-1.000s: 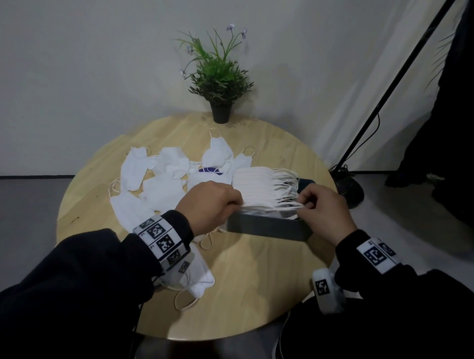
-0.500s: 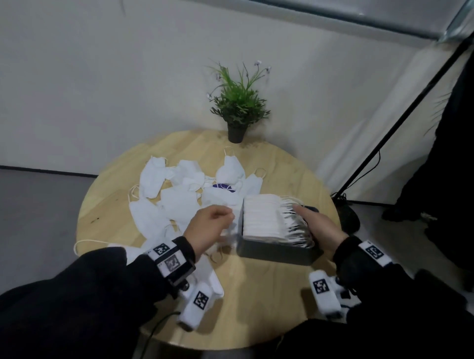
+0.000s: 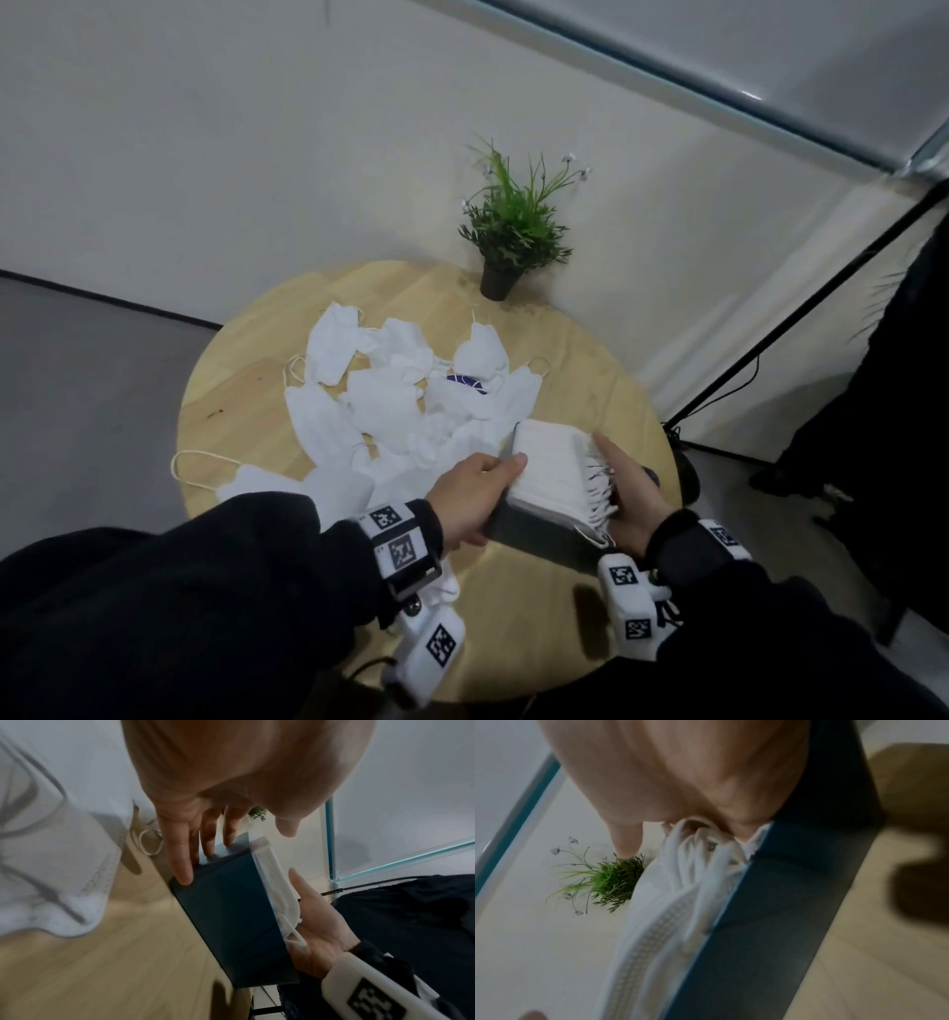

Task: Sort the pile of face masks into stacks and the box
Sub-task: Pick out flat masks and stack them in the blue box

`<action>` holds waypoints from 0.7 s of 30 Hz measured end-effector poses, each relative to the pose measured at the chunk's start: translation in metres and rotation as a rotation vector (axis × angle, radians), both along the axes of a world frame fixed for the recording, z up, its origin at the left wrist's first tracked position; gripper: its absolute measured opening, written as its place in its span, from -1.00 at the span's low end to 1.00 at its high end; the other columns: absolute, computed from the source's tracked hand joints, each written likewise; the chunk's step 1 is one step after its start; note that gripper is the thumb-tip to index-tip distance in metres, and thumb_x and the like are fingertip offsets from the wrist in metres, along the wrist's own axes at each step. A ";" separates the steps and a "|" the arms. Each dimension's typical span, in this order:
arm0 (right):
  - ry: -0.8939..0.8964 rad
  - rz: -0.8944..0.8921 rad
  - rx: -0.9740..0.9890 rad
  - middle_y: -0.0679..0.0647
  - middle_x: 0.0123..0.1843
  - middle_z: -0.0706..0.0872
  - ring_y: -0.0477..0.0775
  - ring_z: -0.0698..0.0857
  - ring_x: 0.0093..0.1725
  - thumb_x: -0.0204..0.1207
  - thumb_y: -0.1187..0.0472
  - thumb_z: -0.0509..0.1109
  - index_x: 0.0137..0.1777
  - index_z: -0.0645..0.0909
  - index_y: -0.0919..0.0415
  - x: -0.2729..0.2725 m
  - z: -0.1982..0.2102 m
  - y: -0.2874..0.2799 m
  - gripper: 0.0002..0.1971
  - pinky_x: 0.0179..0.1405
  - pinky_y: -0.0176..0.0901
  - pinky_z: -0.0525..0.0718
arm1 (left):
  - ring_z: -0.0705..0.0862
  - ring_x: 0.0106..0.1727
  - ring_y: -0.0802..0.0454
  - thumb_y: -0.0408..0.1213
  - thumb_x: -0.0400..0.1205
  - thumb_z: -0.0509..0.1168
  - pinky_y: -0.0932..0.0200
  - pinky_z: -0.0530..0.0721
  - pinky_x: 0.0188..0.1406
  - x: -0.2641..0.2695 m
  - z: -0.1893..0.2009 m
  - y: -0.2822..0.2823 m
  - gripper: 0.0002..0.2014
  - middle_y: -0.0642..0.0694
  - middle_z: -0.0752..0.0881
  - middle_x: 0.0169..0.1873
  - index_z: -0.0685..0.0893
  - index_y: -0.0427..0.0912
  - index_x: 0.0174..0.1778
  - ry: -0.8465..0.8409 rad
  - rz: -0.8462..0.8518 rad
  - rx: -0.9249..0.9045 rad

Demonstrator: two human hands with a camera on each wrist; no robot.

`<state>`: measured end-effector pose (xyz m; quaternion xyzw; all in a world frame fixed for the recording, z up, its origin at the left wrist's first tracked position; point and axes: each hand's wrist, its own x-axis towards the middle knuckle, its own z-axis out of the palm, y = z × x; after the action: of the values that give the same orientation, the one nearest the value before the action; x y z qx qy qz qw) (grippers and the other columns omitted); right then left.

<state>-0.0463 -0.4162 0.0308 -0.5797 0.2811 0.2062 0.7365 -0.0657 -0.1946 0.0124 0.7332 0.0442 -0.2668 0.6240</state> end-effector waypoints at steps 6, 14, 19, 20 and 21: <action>-0.026 -0.084 0.113 0.44 0.39 0.74 0.49 0.79 0.28 0.74 -0.30 0.17 0.52 0.59 0.35 0.001 -0.007 -0.004 -0.28 0.23 0.23 0.73 | 0.65 -0.17 0.04 0.09 0.80 0.21 0.32 0.57 -0.56 0.001 -0.009 -0.005 -0.59 -0.05 0.65 0.26 0.48 0.00 0.52 -0.067 -0.014 0.080; -0.078 -0.123 0.162 0.36 0.24 0.84 0.38 0.88 0.09 0.77 -0.23 0.19 0.40 0.67 0.31 0.004 -0.022 -0.009 -0.40 0.05 0.17 0.80 | 0.68 0.34 -0.09 0.47 0.51 0.12 -0.22 0.69 0.40 0.011 -0.024 -0.015 -0.15 -0.07 0.67 0.40 0.50 -0.04 0.59 -0.121 0.021 0.025; -0.069 -0.119 0.156 0.39 0.34 0.79 0.48 0.80 0.28 0.76 -0.23 0.22 0.52 0.62 0.27 0.013 -0.032 -0.007 -0.39 0.39 0.34 0.67 | 0.39 0.68 -0.07 0.19 0.78 0.15 -0.04 0.32 0.71 0.025 -0.015 -0.020 -0.28 -0.11 0.36 0.72 0.20 -0.08 0.81 -0.332 -0.042 0.185; -0.070 -0.108 0.160 0.40 0.33 0.79 0.48 0.79 0.28 0.77 -0.23 0.20 0.51 0.62 0.28 0.014 -0.032 -0.007 -0.39 0.41 0.34 0.66 | 0.23 0.77 -0.04 0.23 0.78 0.13 0.01 0.18 0.76 0.028 -0.007 -0.019 -0.23 -0.08 0.21 0.78 0.10 -0.09 0.84 -0.488 -0.078 0.310; -0.069 -0.097 0.165 0.40 0.32 0.79 0.48 0.80 0.28 0.78 -0.23 0.18 0.48 0.64 0.29 0.016 -0.030 -0.007 -0.39 0.40 0.33 0.67 | 0.06 0.82 0.02 0.32 0.75 0.09 0.05 0.04 0.79 0.031 -0.001 -0.019 -0.14 -0.04 0.07 0.83 0.01 -0.10 0.85 -0.667 -0.127 0.428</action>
<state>-0.0307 -0.4229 0.0003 -0.5095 0.2653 0.1728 0.8001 -0.0350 -0.2141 0.0111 0.8942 -0.1516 -0.0367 0.4196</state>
